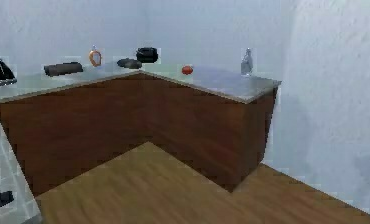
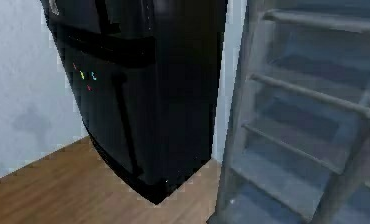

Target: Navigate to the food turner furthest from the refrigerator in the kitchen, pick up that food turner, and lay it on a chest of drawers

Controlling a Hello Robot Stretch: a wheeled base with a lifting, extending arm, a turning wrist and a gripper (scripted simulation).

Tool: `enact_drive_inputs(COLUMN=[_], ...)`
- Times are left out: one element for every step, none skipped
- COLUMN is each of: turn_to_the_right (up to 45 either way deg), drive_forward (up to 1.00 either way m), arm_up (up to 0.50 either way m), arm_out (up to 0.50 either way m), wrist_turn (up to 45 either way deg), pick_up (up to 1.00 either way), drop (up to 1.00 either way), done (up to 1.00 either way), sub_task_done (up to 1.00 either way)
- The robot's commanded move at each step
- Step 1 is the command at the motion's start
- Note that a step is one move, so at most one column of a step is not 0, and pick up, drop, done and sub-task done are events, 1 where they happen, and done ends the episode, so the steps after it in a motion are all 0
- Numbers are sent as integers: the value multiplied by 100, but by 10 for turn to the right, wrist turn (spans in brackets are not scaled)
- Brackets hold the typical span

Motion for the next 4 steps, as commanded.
enact_drive_inputs(turn_to_the_right=[-450, -450, -360, 0], drive_forward=[0, 0, 0, 90], arm_up=[0, 0, 0, 0], arm_out=[0, 0, 0, 0], wrist_turn=[0, 0, 0, 0], pick_up=[0, 0, 0, 0], drop=[0, 0, 0, 0], done=[0, 0, 0, 0], sub_task_done=[0, 0, 0, 0])
